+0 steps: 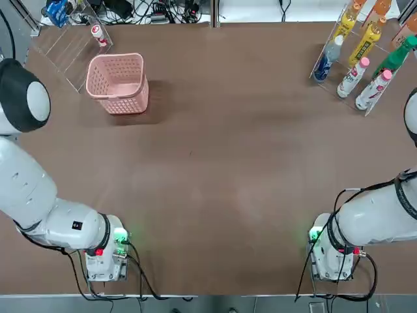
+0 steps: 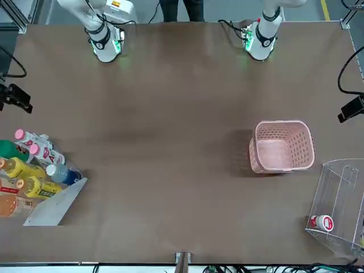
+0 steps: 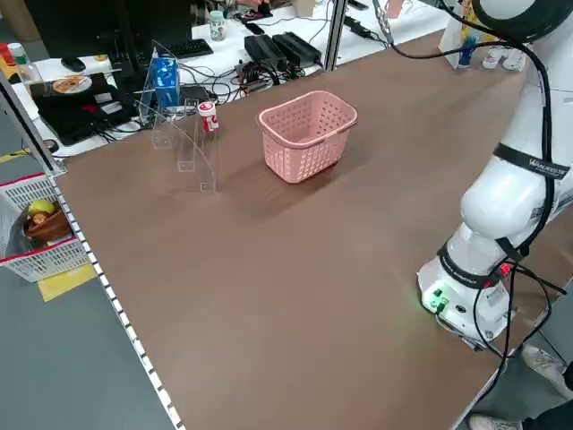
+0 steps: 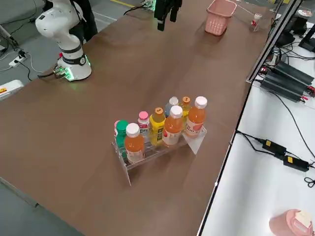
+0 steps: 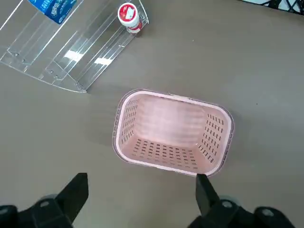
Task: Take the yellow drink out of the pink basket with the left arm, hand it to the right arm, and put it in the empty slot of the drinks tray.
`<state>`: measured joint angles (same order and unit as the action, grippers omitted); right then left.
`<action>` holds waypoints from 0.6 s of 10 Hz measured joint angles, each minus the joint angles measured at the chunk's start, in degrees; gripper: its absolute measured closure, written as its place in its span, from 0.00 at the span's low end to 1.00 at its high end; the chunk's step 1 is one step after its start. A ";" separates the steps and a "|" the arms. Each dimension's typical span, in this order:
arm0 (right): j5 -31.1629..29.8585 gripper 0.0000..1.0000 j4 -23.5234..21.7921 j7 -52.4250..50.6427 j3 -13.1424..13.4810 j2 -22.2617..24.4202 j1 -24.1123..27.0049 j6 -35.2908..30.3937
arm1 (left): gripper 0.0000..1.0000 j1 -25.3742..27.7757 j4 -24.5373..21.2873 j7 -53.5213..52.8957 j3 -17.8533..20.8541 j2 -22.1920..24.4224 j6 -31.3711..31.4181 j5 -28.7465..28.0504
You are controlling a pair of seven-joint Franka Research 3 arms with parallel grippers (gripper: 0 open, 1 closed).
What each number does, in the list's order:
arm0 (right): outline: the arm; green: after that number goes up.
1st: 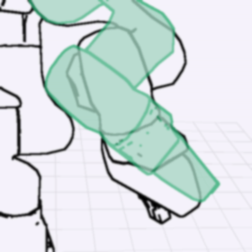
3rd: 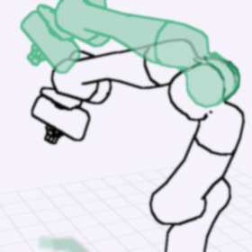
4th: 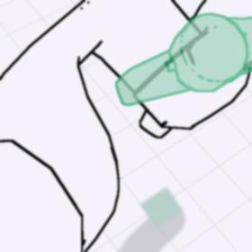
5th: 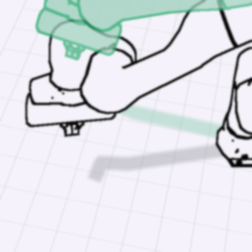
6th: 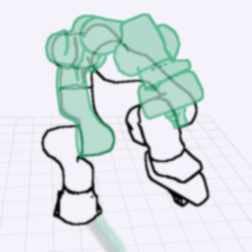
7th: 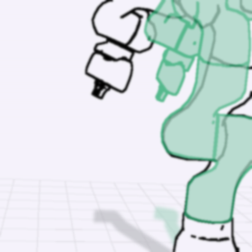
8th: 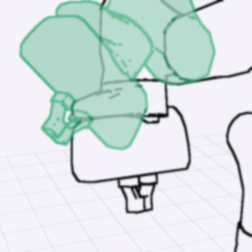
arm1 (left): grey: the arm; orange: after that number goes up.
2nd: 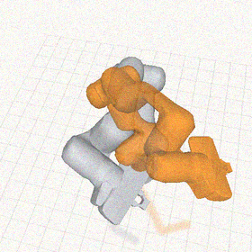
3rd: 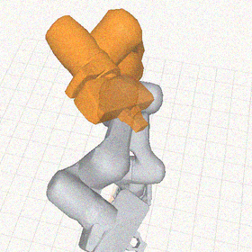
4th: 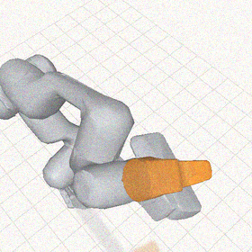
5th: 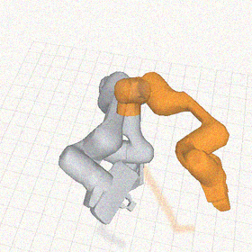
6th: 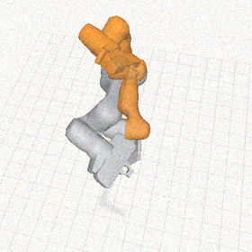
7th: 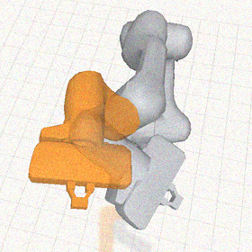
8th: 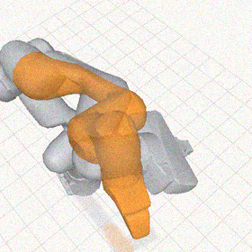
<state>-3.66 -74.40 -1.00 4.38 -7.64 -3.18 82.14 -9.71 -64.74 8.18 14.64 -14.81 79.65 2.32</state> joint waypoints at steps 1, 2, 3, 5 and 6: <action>0.58 0.01 -0.72 -1.85 0.09 -0.05 0.27 0.06 | 0.00 0.00 0.00 0.00 0.00 0.00 0.00 0.00; 1.12 0.01 -1.52 -3.05 0.17 -0.06 0.69 0.14 | 0.00 0.01 0.00 -0.59 0.01 0.00 0.00 0.00; 1.34 0.01 -2.10 -3.39 0.24 -0.08 1.06 0.37 | 0.00 0.01 0.00 -2.15 0.04 0.00 0.00 0.00; 1.55 0.01 -2.44 -3.85 0.27 -0.08 1.48 0.74 | 0.00 0.03 0.00 -3.65 0.23 0.00 0.00 0.00; 1.68 0.01 -2.44 -3.90 0.17 -0.08 1.46 0.84 | 0.00 0.03 0.00 -3.68 0.28 0.00 0.00 0.00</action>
<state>-1.98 -76.84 -4.90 4.55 -7.72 -1.73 82.98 -9.68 -64.74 4.50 14.92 -14.81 79.65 2.32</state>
